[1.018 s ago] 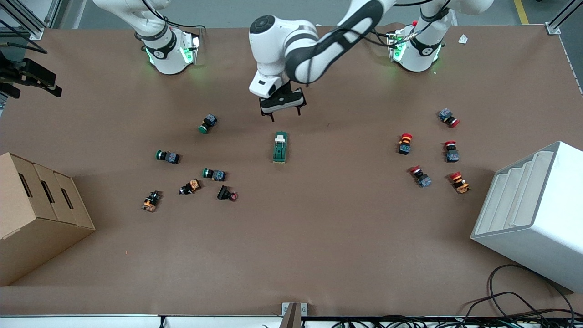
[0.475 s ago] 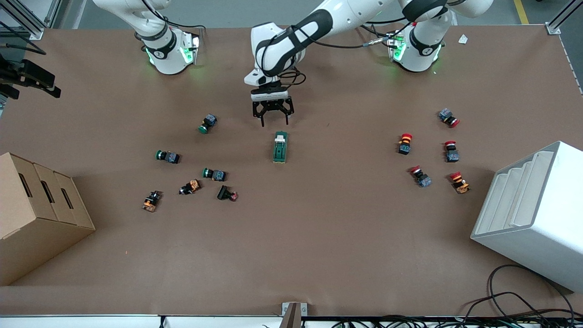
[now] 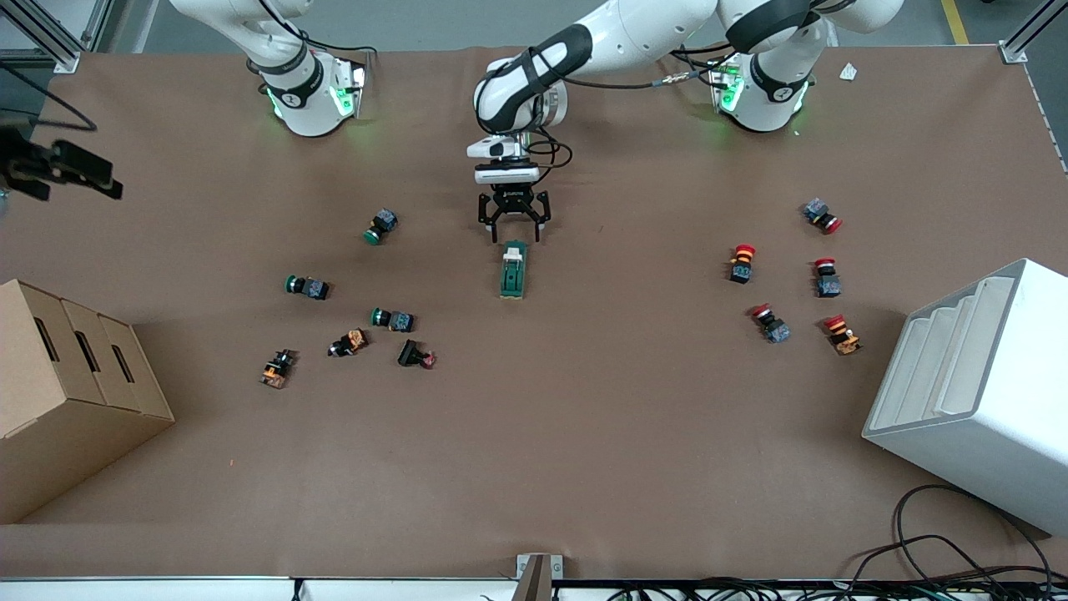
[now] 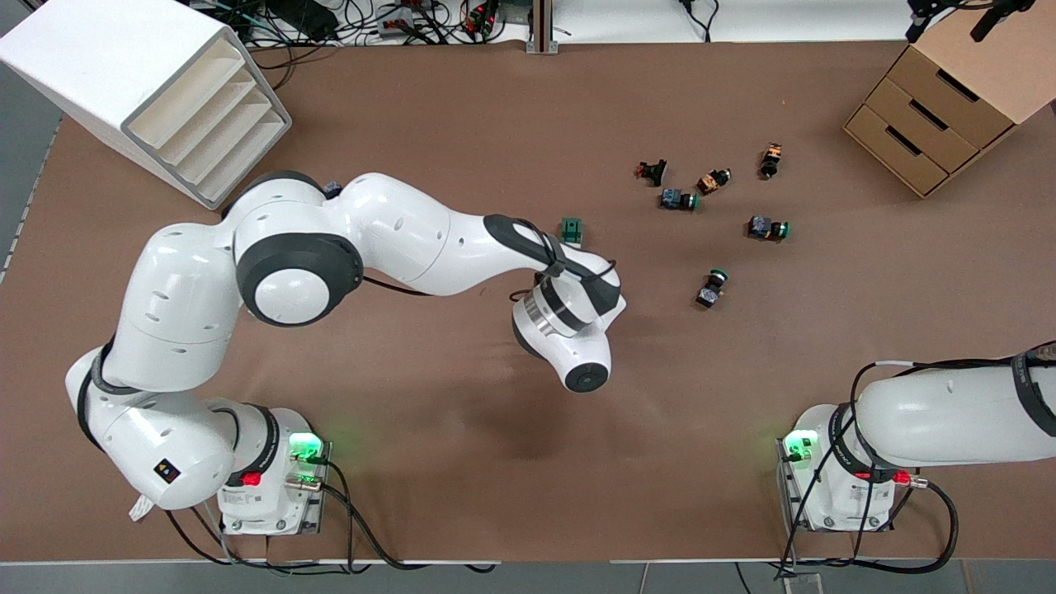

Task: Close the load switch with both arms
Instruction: 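Hold the switch with the left gripper while the right gripper reaches the lever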

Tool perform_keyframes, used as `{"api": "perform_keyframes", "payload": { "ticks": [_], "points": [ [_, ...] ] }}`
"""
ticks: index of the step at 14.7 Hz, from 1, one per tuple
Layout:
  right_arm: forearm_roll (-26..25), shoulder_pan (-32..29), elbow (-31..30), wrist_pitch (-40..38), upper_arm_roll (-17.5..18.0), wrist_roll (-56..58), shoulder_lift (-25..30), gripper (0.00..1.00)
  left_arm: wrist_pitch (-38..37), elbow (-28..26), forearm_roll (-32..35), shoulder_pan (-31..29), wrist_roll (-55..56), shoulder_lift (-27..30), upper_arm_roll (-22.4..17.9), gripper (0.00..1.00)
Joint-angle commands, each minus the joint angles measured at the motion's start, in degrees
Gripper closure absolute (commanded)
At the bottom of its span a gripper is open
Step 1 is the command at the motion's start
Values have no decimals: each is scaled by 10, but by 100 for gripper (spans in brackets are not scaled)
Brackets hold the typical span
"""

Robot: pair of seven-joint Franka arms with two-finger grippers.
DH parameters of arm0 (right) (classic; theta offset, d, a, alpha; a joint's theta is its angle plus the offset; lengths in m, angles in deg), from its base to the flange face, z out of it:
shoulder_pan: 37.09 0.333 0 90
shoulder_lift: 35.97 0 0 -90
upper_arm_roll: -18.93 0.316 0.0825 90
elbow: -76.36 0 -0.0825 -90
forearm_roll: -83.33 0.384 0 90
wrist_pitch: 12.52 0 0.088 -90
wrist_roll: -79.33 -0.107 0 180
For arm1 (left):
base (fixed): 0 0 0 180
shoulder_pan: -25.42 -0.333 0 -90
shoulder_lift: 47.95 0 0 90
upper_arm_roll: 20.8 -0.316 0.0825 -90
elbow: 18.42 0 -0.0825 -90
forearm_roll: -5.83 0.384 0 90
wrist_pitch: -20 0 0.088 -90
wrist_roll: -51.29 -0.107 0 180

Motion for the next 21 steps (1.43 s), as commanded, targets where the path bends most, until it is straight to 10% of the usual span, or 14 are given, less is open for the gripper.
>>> {"api": "perform_keyframes", "payload": {
  "ticks": [1,8,21],
  "points": [
    [-2,3,7,0,5,-13,-14,0,-47,1,52,19,49,-20,-3,2],
    [90,96,-24,16,8,-369,-24,0,-88,-2,73,67,101,-38,-44,2],
    [99,362,-195,357,9,-780,-89,0,-108,-2,73,121,130,-57,-81,2]
  ]
}}
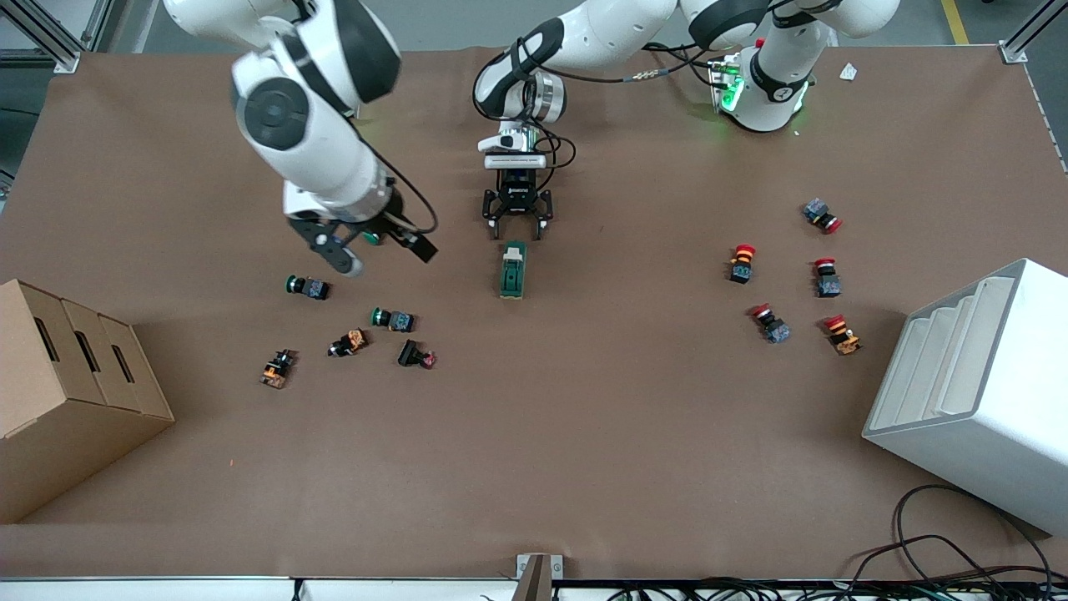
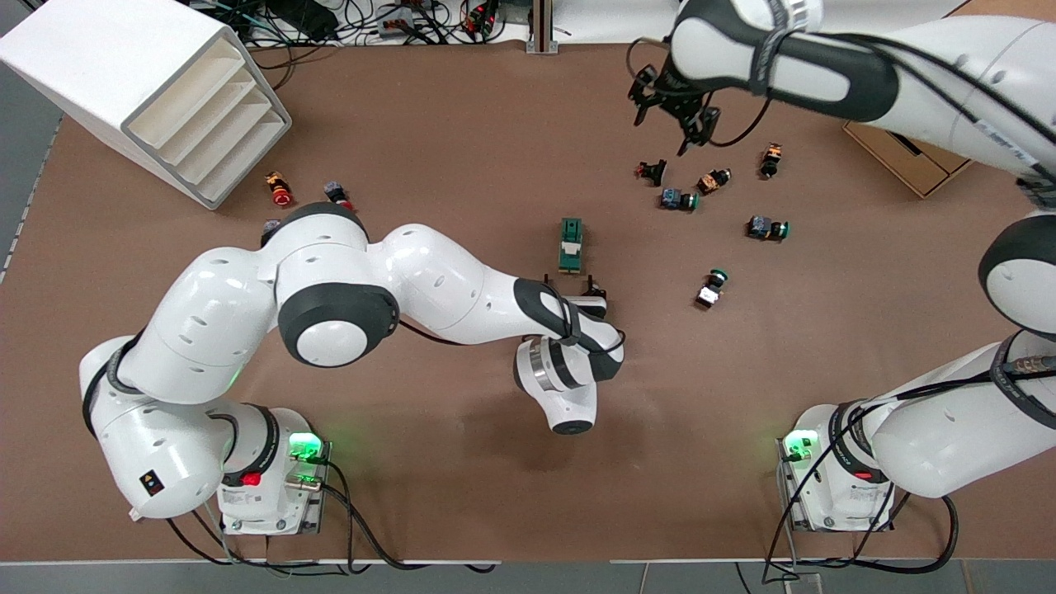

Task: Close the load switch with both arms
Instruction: 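Hold the switch with the left gripper while the right gripper reaches the lever, then lower the right gripper onto the white lever of the switch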

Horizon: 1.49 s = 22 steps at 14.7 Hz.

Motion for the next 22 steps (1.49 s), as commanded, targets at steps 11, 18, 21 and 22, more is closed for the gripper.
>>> {"api": "perform_keyframes", "payload": {
  "ticks": [11,18,21,22],
  "points": [
    [6,130,-87,290,-6,-153,-123,0,1,0,5,5,3,-15,-9,1],
    [6,165,-113,393,-6,-208,-165,0,1,0,5,5,4,-15,-9,1],
    [6,174,-113,422,-6,-225,-184,0,1,0,5,5,3,-15,-9,1],
    [6,176,-113,428,-6,-227,-188,0,1,0,5,5,4,-15,-9,1]
  ]
}}
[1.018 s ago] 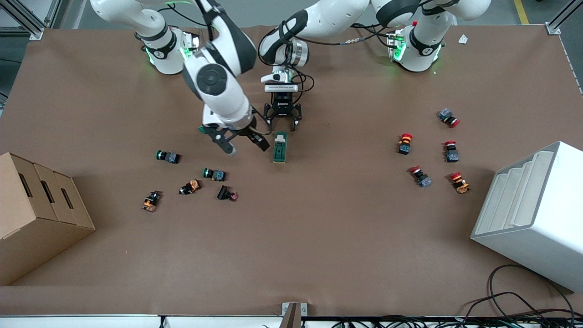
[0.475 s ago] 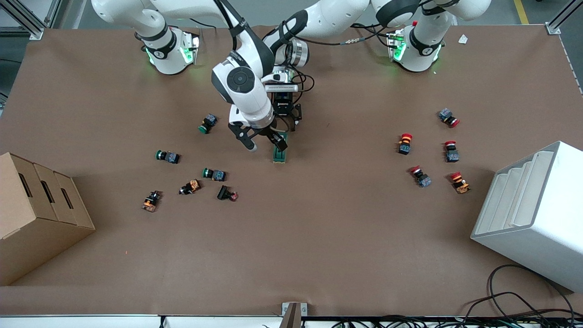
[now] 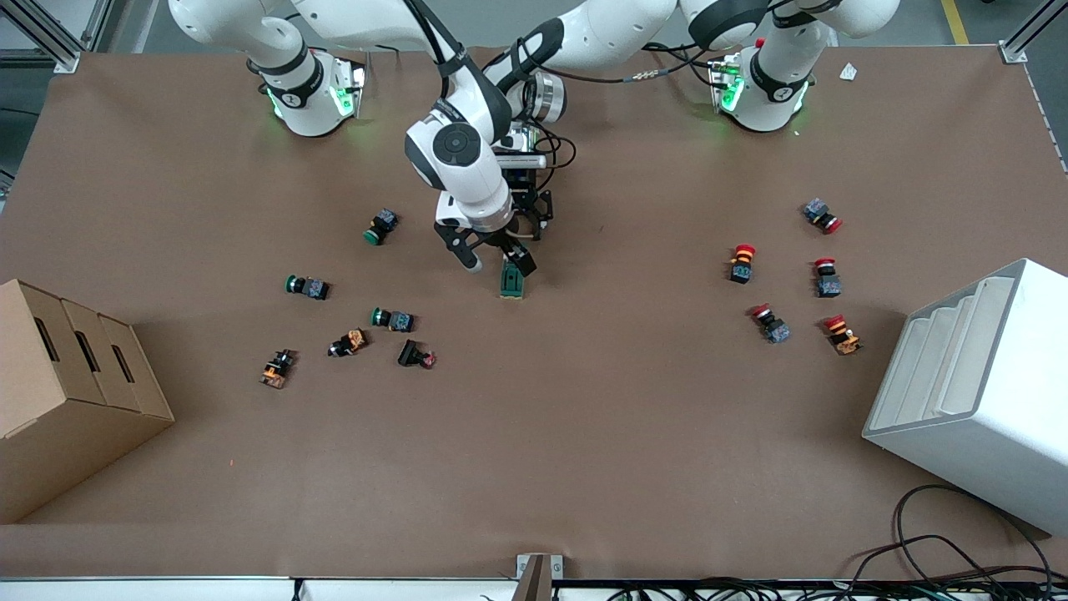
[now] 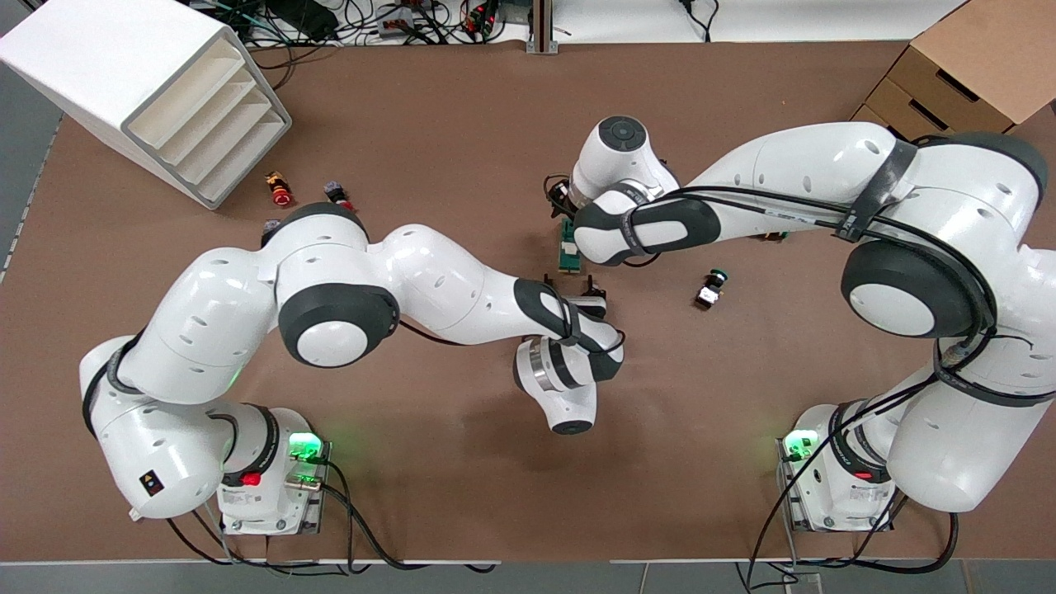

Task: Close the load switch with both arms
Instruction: 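Lower the right gripper onto the white lever of the switch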

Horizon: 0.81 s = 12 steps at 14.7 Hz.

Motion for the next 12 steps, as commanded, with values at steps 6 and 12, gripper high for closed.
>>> {"api": "perform_keyframes", "payload": {
  "ticks": [6,12],
  "points": [
    [6,23,-3,51,-6,-30,-25,0,1,0,4,3,6,-15,-8,1],
    [6,25,0,74,-6,-31,-40,0,1,2,4,2,4,-15,-10,1]
  ]
}}
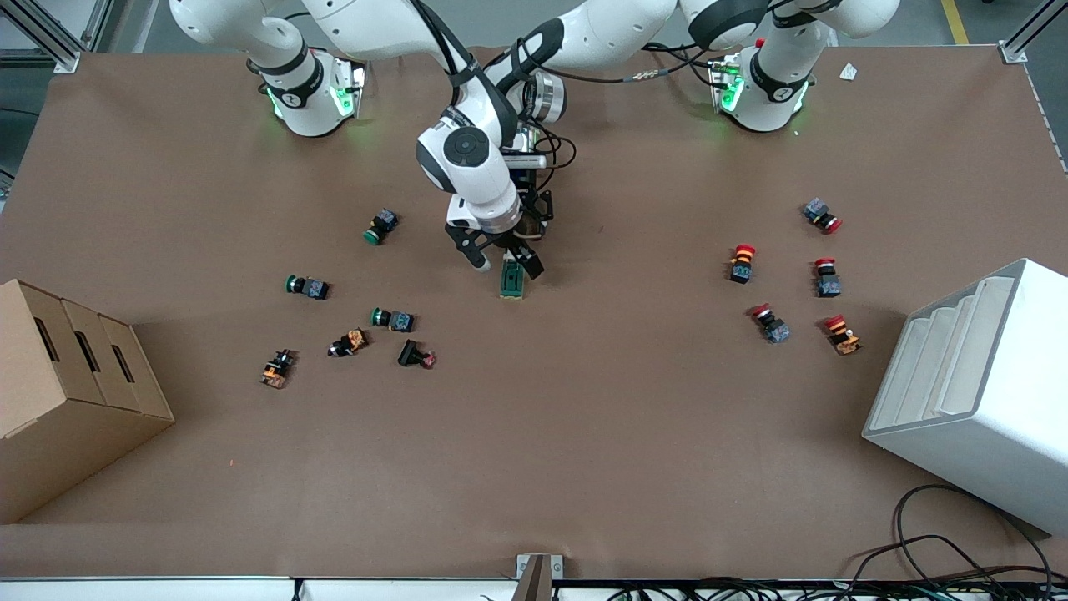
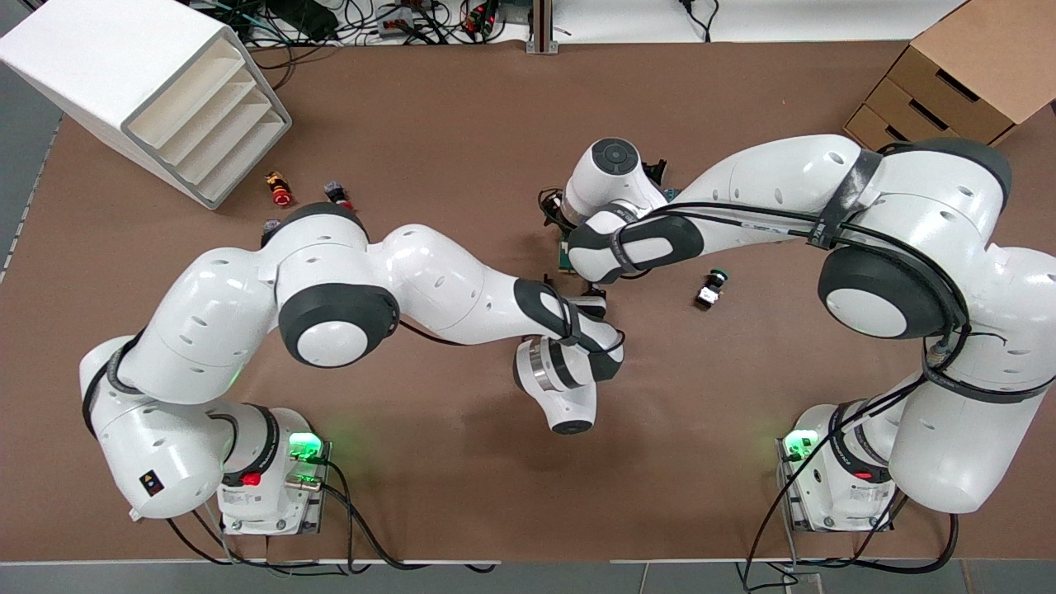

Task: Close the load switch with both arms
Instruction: 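Lower the right gripper onto the white lever of the switch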

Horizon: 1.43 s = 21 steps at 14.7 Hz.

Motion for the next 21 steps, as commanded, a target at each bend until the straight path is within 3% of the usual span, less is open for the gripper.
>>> {"api": "perform_keyframes", "payload": {
  "ticks": [1,7,12,21],
  "points": [
    [6,6,2,15,-6,-8,-6,0,1,2,5,2,4,-15,-12,1],
    [6,-25,35,-3,-8,-3,-1,0,1,4,5,2,2,-15,-14,1],
    [5,-52,102,-97,-9,4,-3,0,1,3,5,3,2,-15,-14,1],
    [3,-54,112,-96,-9,6,-9,0,1,2,4,2,2,-15,-14,1]
  ]
}}
